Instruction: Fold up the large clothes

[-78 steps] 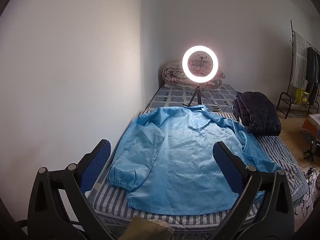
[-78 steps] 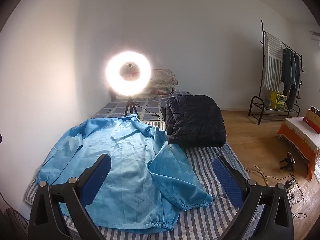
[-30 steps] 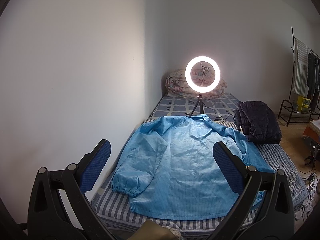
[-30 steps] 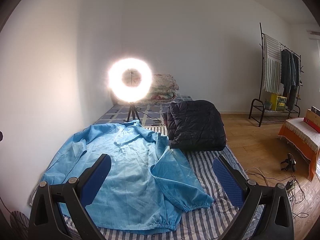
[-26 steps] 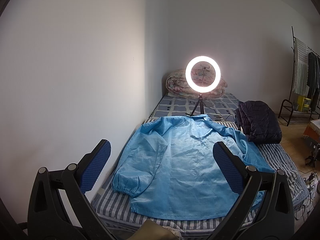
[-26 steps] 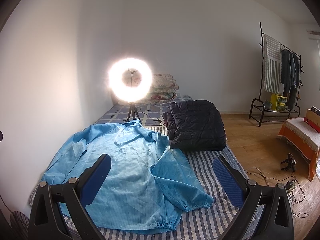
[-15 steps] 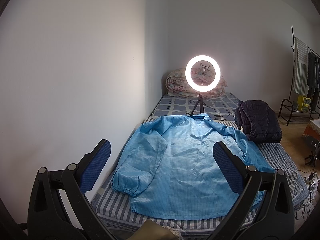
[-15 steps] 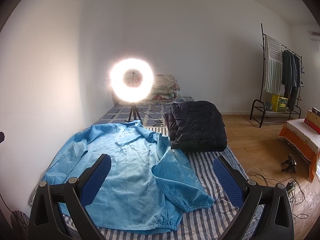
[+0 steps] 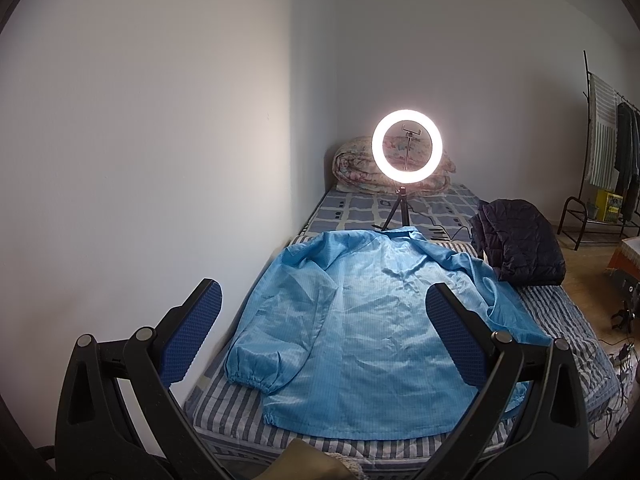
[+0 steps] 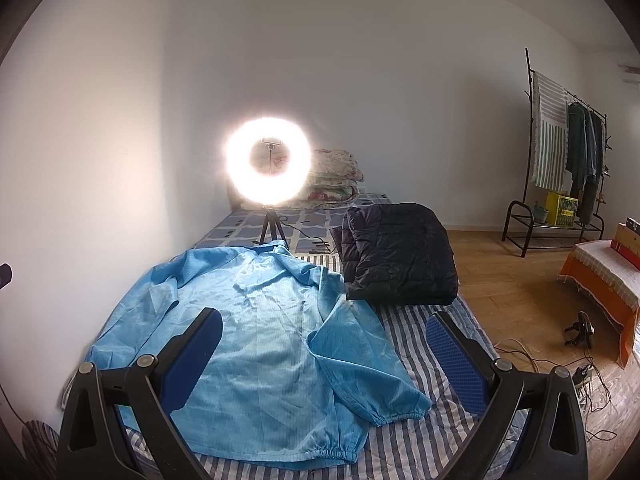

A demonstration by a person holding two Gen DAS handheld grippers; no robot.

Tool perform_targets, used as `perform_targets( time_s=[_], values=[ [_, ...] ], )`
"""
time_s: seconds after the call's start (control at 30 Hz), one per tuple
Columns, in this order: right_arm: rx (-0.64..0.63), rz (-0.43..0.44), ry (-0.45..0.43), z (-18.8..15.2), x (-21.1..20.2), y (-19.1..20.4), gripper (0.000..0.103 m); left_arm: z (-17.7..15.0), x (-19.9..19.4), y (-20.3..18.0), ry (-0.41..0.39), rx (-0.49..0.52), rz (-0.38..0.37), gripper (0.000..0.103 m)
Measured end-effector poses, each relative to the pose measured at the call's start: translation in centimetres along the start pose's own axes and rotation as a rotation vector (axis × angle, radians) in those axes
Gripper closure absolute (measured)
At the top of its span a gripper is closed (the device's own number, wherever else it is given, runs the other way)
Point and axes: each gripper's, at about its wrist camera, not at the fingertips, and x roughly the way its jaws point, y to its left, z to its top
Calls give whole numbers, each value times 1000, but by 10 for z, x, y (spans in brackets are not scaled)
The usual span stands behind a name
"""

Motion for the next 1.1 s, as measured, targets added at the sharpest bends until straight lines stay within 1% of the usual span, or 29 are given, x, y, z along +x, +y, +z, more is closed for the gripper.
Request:
perform_targets(
  time_s=[0.17, 0.37, 0.5, 0.67, 0.73, 0.83, 0.97, 1.03, 1.1],
  values=[
    [-3, 1, 0, 0, 2, 3, 0, 0, 0, -1, 1, 1, 1, 0],
    [-14, 12, 6, -2, 5, 10, 0, -10, 6, 8, 16, -5, 9, 0],
    [-20, 23, 10, -2, 8, 18, 0, -15, 9, 17, 24, -12, 18, 0],
    [-34, 45, 21, -4, 19, 33, 0, -24, 8, 34, 34, -24, 48, 0],
    [-41, 68, 17, -3, 24, 41, 0, -29, 8, 42, 43, -31, 50, 0],
    [-61, 125, -14, -2, 30, 55, 0, -36, 9, 56, 60, -36, 65, 0],
    [-111, 196, -50, 2, 42, 81, 0, -52, 8, 72, 84, -18, 99, 0],
    [-137, 235, -55, 4, 50, 95, 0, -59, 8, 77, 106, -19, 104, 0],
    [-165, 299, -54, 5, 60, 114, 0, -68, 7, 83, 124, -23, 105, 0]
  ],
)
